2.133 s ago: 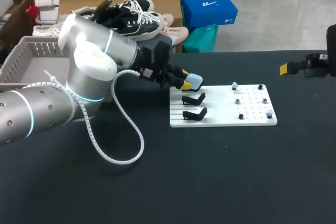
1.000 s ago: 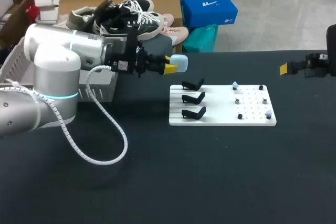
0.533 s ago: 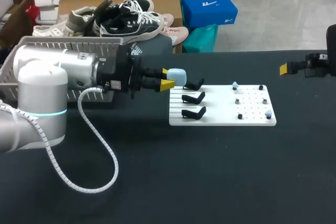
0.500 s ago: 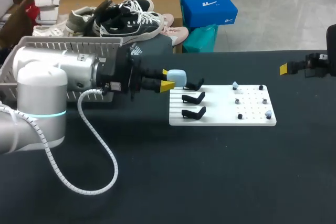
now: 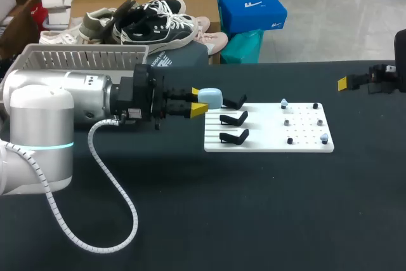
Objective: Pick up each earbud case from the left stands, insert the matching earbuds, close the lid, and place the case in the box.
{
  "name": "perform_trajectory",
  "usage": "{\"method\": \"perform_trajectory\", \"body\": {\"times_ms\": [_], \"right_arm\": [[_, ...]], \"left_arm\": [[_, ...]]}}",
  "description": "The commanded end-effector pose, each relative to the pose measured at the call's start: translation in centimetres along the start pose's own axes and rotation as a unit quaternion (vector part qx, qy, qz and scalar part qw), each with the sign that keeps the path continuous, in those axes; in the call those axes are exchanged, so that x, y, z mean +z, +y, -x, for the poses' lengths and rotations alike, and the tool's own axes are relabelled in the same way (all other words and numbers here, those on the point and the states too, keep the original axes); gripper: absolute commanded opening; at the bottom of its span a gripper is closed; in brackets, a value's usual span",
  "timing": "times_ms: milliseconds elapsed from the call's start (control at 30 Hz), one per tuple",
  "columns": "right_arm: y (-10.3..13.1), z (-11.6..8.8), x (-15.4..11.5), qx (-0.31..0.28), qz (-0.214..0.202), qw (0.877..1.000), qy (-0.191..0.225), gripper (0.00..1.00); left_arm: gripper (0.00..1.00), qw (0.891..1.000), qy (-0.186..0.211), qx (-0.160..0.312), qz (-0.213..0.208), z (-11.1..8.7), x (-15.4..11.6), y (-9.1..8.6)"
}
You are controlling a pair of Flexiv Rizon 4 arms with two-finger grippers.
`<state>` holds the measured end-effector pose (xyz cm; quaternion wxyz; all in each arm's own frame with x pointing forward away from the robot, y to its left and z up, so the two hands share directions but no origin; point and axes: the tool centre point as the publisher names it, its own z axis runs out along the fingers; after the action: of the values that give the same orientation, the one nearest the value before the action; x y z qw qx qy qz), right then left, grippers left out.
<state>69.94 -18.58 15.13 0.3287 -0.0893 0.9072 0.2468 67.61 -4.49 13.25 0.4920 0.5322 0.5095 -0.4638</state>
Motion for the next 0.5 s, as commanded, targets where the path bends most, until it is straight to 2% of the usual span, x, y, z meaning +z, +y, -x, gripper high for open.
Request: {"method": "perform_trajectory", "body": {"times_ms": [33, 500], "right_arm": [[-0.14, 0.03, 0.12, -0.001, 0.002, 1.000, 0.000, 1.00], [-0.14, 0.03, 0.12, -0.001, 0.002, 1.000, 0.000, 1.00]], "left_arm": [[0.00, 0.999, 0.000, 0.001, 0.038, 0.04, 0.09, -0.34], [0.00, 1.000, -0.002, -0.004, 0.031, -0.29, 0.55, -0.51]]}}
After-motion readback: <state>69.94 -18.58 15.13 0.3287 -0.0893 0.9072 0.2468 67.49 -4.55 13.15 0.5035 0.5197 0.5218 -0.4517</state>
